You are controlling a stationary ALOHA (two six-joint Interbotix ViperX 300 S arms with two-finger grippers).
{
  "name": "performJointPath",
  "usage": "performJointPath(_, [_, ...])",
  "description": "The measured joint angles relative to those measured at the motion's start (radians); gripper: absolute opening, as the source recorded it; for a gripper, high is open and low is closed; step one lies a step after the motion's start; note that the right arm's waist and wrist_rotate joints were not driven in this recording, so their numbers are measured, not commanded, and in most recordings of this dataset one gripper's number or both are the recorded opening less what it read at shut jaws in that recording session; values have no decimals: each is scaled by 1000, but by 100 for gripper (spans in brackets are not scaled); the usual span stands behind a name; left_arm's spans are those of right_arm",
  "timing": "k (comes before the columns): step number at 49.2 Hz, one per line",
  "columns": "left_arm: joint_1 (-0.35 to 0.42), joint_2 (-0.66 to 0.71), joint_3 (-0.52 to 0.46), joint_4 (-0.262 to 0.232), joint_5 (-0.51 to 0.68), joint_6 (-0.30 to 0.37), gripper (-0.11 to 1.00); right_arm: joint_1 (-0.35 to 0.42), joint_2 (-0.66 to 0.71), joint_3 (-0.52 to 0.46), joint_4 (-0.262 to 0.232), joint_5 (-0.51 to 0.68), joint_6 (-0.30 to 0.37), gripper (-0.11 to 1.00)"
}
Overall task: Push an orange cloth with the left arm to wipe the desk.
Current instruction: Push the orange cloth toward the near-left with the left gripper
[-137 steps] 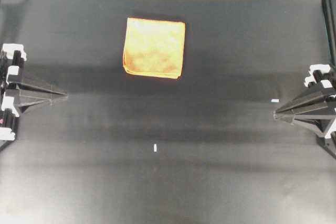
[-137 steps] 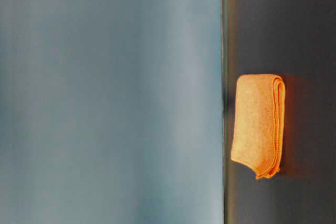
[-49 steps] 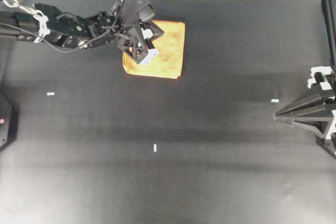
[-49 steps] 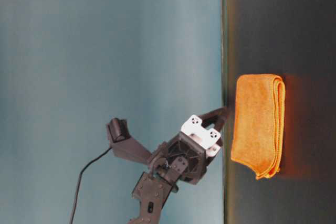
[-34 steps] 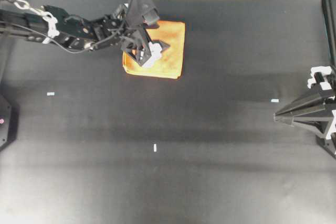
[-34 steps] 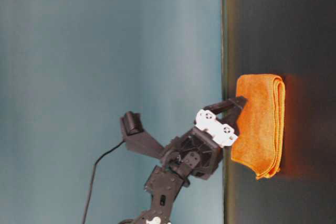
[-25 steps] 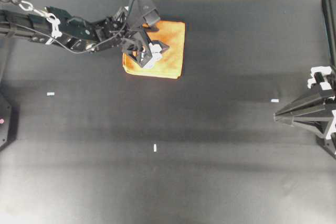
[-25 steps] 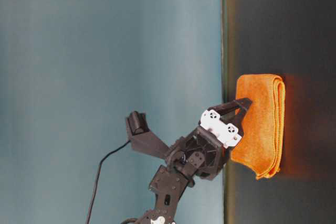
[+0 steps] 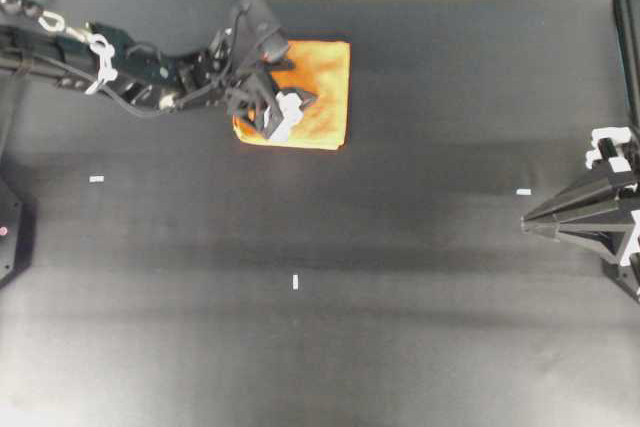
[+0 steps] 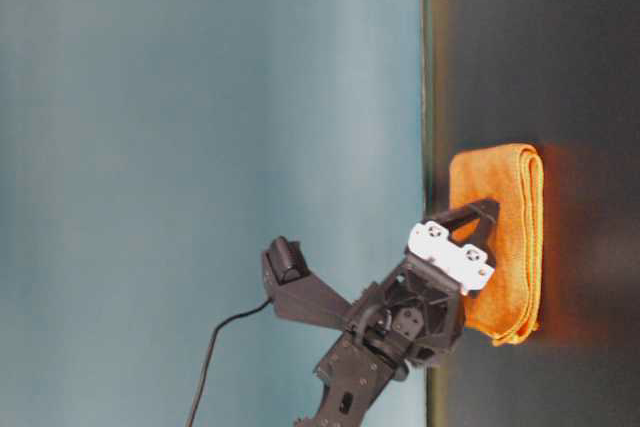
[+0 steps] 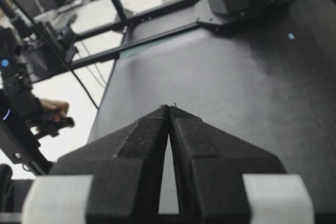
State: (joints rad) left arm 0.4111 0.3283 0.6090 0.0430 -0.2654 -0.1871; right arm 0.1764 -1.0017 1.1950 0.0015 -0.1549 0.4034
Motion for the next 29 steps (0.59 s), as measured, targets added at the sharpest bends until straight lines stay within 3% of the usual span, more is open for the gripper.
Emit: performJointPath(29, [-127, -149, 172, 0, 40, -3, 80, 2, 0, 3, 0, -2, 0, 5])
